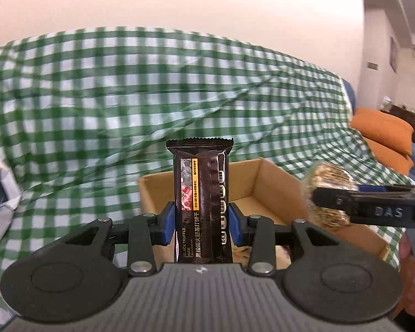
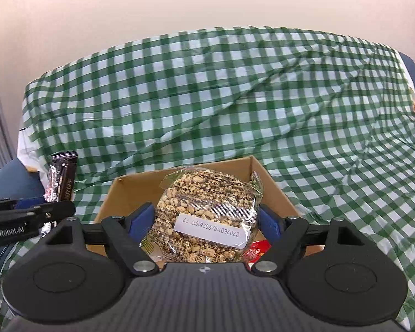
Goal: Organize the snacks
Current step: 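Lift both held snacks and carry them over the cardboard box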
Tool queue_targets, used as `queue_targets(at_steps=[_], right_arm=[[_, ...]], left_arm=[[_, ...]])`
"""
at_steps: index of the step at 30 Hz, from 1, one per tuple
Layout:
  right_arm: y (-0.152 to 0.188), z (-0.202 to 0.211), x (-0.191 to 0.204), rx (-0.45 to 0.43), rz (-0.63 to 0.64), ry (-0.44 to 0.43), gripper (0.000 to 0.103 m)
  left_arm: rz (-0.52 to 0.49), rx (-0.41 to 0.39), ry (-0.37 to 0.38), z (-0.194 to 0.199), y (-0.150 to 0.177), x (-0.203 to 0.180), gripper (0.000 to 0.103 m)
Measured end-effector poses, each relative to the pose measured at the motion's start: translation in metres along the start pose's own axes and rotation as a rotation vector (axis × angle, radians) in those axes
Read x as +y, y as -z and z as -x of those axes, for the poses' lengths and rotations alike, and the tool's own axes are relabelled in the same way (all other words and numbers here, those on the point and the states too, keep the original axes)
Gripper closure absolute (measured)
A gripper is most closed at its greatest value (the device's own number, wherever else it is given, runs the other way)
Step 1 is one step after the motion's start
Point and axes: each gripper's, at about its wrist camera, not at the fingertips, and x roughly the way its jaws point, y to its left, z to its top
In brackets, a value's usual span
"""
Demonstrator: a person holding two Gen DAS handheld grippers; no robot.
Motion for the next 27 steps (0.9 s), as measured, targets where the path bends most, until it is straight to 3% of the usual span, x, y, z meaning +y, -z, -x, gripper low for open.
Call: queue_targets(at_steps=[5, 27], right_arm=[[0.001, -0.009, -0.003, 0.022, -0.018, 0.028, 0.022], [0.003, -0.024, -0.011, 0.054, -0.051, 0.092, 0.022]], left_arm=[[-0.050, 0.003, 0.024, -0.014, 0.003, -0.017, 0.060], [-0.026, -0.020, 0.057, -0.032, -0.001, -0.025, 0.060]])
